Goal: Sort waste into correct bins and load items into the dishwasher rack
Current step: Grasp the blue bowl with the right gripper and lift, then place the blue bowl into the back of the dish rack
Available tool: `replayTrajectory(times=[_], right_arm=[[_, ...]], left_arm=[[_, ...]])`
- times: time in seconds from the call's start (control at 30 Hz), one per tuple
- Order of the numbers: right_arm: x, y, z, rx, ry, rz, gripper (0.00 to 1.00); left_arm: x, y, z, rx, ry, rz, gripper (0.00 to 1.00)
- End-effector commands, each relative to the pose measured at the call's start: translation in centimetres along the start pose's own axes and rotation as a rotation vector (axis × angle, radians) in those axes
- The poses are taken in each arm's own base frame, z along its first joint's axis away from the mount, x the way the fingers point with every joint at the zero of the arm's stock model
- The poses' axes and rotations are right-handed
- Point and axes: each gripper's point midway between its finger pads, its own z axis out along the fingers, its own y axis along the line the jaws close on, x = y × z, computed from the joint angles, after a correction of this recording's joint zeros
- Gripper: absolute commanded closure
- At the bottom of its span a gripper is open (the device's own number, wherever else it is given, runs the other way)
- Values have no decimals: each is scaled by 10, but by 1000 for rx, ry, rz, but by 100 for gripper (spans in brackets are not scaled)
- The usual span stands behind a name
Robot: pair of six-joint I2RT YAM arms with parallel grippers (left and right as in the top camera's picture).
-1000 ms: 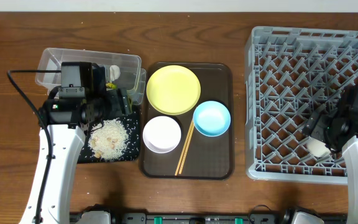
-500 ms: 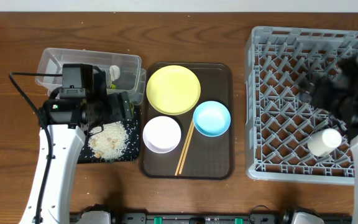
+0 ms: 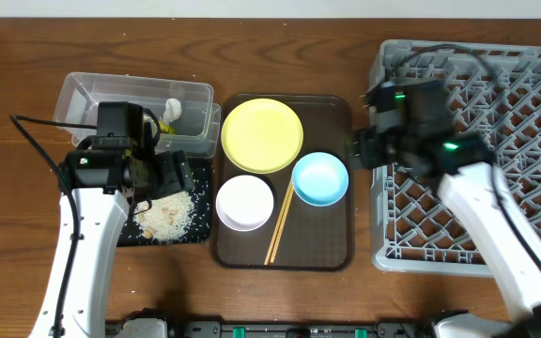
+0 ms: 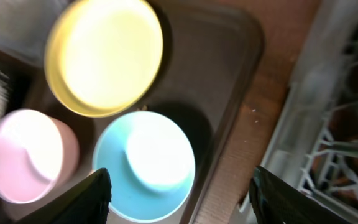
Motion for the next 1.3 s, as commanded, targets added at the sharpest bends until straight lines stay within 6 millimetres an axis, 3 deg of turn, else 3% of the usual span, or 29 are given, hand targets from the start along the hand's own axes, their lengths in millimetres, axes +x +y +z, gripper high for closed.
replayTrajectory(times=[0.0,0.23,0.4,0.57,0.7,0.8,0.87,0.97,1.13,1.27], right_arm=[[8,-4,29,89,61,-55,30],[37,3,82,79,192,-71,38],[58,-4,104,92,275,-63,55],[65,-13,111,135,299,-59,68],[63,-20,110,176,291,-47,99],[61,-19,107,175,283,-45,99],[52,-17,99,173,255,-45,99],[24,-17,76,181,159,-41,99],[-42,-39,2,309,-98,-17,99],[-77,-55,-51,404,-290,3,99]], left_arm=[[2,8,2,-34,0,-20,12],[2,8,2,-34,-1,-20,12],[2,8,2,-34,-1,-20,12],[2,8,2,-34,0,-20,12],[2,8,2,-34,0,-20,12],[2,8,2,-34,0,-20,12],[2,8,2,-34,0,-20,12],[2,8,2,-34,-1,-20,12],[2,8,2,-34,-1,-20,12],[1,7,2,-33,-2,-20,12]])
